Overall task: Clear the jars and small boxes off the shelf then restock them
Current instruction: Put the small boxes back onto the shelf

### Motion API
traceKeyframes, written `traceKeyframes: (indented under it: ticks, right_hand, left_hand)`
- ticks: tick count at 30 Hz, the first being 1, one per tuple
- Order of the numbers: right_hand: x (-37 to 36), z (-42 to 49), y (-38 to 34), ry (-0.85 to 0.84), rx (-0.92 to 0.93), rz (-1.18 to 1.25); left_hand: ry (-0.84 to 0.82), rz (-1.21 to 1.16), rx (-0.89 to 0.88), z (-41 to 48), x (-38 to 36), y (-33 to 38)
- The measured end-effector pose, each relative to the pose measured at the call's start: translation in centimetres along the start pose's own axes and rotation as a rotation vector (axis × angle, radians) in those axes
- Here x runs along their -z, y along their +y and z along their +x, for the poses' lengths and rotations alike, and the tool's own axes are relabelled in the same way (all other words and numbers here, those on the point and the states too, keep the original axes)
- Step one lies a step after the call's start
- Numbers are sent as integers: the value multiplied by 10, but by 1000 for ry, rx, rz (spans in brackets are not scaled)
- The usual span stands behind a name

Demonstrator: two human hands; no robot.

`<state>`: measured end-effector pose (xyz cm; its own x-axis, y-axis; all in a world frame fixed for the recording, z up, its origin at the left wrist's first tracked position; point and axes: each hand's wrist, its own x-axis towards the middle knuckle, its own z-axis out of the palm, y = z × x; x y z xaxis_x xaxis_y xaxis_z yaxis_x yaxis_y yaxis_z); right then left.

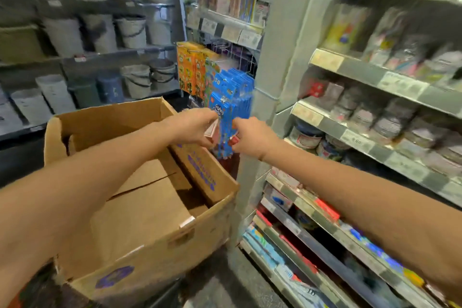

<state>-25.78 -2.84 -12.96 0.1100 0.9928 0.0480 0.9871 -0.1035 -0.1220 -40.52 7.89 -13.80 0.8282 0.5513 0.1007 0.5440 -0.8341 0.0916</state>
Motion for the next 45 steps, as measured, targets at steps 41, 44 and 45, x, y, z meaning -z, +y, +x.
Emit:
traceKeyframes:
  ticks: [41, 44, 45]
  right_hand:
    - [-9, 86, 258, 571, -282, -613]
    - [-9, 88, 260, 596, -303, -603]
    - [-9, 89, 261, 602, -310, -592]
  left_hand:
    - [133, 455, -346, 375, -44, 136]
    - [133, 486, -393, 391, -47, 136]
    - [127, 507, -401, 395, -47, 137]
